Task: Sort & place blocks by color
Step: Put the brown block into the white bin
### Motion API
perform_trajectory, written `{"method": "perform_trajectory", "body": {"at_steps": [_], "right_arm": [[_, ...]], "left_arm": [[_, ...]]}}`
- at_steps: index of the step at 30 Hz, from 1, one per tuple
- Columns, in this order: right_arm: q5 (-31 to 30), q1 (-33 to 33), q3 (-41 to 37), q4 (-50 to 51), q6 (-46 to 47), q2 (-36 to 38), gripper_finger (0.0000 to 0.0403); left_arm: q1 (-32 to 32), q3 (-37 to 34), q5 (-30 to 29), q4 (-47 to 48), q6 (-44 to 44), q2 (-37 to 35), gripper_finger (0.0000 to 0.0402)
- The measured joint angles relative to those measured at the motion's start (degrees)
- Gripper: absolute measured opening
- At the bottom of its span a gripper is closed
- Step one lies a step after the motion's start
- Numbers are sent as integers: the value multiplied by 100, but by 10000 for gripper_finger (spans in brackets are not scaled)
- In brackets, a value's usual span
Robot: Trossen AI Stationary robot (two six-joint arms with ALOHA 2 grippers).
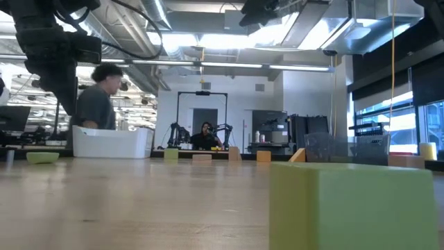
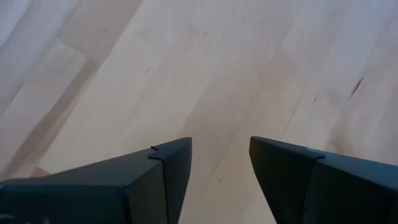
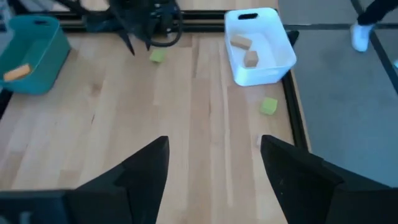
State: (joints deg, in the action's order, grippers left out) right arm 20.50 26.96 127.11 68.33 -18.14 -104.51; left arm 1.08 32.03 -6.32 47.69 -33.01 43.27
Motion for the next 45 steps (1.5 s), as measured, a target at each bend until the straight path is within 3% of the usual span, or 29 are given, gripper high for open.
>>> {"method": "perform_trajectory", "body": {"at_steps": [11,16,23,25,30,32,38,45], "right_arm": [[-247,4,0,770,888,-198,255],[-845,1,0,1319,771,-501,255],[-881,-81,-18,1884,444,-978,255],[-546,-104,-222,1849,512,-1008,255],[1110,-279,-1065,1972,227,-923,255],[1429,-425,-1460,2057,-76,-847,255],[1498,-1080,-2121,2169,-167,-817,255],[1521,-2088,-2282,2172,-153,-809,255]], "left_arm": [[-2,0,-228,-110,4,0,158],[-2,0,-379,-115,4,0,158],[-2,0,-380,-119,-232,0,158],[-2,0,-379,-119,-247,0,158],[-2,0,-386,-115,-247,0,158],[-2,0,-386,-115,-247,0,158],[-2,0,-389,-112,-245,-1,158],[-2,0,-388,-112,-243,0,158]]}}
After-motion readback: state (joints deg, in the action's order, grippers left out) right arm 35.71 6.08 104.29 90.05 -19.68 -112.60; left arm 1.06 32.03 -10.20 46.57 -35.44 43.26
